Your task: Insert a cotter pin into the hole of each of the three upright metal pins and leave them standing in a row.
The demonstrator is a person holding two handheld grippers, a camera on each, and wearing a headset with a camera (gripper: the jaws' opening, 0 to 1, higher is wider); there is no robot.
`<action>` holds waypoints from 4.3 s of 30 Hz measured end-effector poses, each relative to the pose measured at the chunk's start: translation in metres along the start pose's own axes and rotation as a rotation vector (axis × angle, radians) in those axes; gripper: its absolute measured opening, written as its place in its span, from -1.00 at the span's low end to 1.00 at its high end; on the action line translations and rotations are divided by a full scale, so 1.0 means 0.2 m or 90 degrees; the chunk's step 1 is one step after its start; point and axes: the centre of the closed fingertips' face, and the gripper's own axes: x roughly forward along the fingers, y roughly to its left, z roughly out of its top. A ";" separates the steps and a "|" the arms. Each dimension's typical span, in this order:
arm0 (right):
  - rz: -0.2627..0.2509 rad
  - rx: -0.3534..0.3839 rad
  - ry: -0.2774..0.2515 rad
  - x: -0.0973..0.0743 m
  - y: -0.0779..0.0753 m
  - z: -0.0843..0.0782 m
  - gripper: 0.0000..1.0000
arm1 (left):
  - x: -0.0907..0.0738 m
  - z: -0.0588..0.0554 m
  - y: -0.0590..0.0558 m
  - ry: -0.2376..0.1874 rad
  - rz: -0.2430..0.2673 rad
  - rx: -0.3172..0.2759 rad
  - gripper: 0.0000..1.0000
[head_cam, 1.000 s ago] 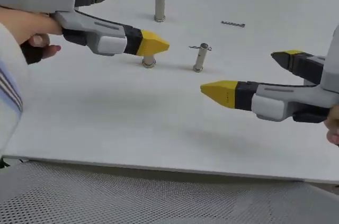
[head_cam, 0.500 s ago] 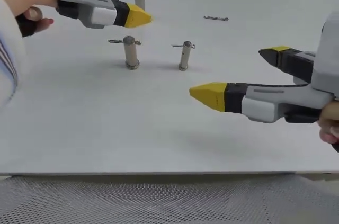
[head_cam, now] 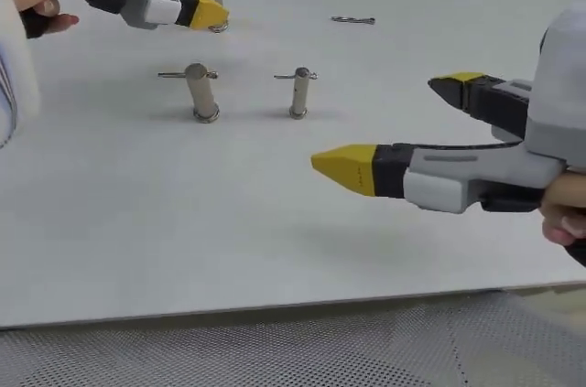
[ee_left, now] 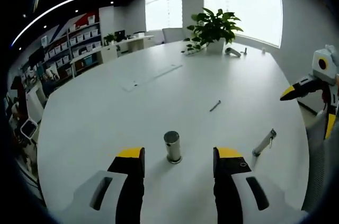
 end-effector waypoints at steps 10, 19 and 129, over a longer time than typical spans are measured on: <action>-0.001 0.013 0.001 0.00 -0.03 -0.01 0.83 | 0.12 -0.04 0.01 0.026 -0.021 0.020 -0.47; -0.001 0.009 0.012 0.02 -0.04 -0.04 0.77 | 0.17 -0.10 0.02 0.061 -0.019 0.047 -0.43; 0.012 0.006 -0.004 -0.09 0.05 -0.02 0.97 | -0.17 -0.25 -0.97 0.027 -0.166 0.077 -0.81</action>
